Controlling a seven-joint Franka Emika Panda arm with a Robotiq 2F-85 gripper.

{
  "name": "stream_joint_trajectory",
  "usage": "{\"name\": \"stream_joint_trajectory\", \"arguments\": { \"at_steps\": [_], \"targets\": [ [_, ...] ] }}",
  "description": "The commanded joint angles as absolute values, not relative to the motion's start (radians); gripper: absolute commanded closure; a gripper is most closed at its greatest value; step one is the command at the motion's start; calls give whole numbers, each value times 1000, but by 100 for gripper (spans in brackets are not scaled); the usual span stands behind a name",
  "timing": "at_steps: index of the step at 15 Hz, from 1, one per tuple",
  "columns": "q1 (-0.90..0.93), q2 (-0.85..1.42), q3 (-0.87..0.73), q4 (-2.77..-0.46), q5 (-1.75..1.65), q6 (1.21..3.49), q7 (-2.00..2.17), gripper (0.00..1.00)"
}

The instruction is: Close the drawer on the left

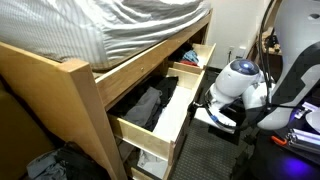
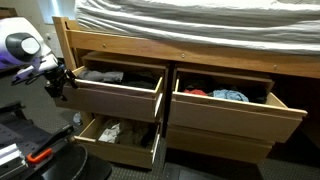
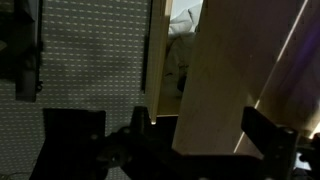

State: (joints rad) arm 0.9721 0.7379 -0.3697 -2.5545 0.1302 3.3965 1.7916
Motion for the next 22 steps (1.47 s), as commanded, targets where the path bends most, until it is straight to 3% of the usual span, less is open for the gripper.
{"name": "stream_joint_trajectory", "arguments": {
  "at_steps": [1, 2, 3, 4, 5, 8, 10, 11, 16, 22],
  "targets": [
    [1124, 870, -416, -2369, 308, 3387, 1692, 0],
    [1052, 865, -366, -2364, 276, 3409, 1690, 0],
    [862, 788, -225, -2363, 184, 3296, 1681, 0],
    [796, 779, -203, -2361, 39, 3240, 1794, 0],
    [950, 734, -327, -2551, 243, 3399, 1687, 0],
    [940, 724, -319, -2568, 229, 3404, 1677, 0],
    [1118, 816, -460, -2523, 326, 3476, 1694, 0],
    [1105, 811, -456, -2496, 317, 3459, 1688, 0],
    [1214, 835, -574, -2308, 280, 3139, 1578, 0],
    [1325, 1046, -664, -2267, 474, 3418, 1684, 0]
  ]
}}
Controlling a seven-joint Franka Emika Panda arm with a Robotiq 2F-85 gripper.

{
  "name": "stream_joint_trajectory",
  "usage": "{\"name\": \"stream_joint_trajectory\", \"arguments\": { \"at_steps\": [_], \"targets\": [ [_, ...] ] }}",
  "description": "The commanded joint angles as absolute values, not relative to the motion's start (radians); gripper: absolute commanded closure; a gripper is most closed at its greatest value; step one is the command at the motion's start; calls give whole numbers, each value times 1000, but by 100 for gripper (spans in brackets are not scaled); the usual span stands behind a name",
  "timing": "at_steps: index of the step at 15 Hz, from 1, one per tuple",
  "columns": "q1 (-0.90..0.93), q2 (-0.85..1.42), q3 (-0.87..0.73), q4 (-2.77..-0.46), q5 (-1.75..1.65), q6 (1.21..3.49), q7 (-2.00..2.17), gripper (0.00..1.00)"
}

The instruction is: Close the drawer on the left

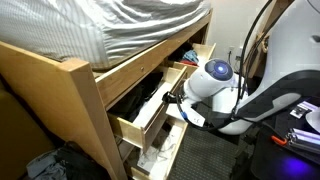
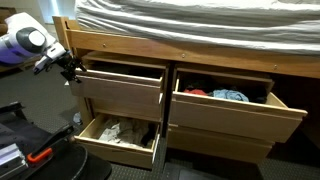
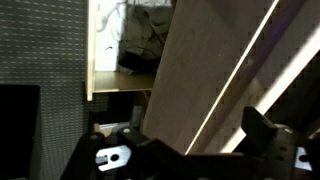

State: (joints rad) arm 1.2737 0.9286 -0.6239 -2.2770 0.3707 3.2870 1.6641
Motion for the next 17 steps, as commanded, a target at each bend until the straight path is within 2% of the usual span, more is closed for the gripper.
{"name": "stream_joint_trajectory", "arguments": {
  "at_steps": [1, 5, 17],
  "targets": [
    [1276, 964, -618, -2269, 464, 3339, 1614, 0],
    [1302, 1041, -634, -2262, 522, 3409, 1618, 0],
    [1306, 1042, -641, -2256, 523, 3409, 1618, 0]
  ]
}}
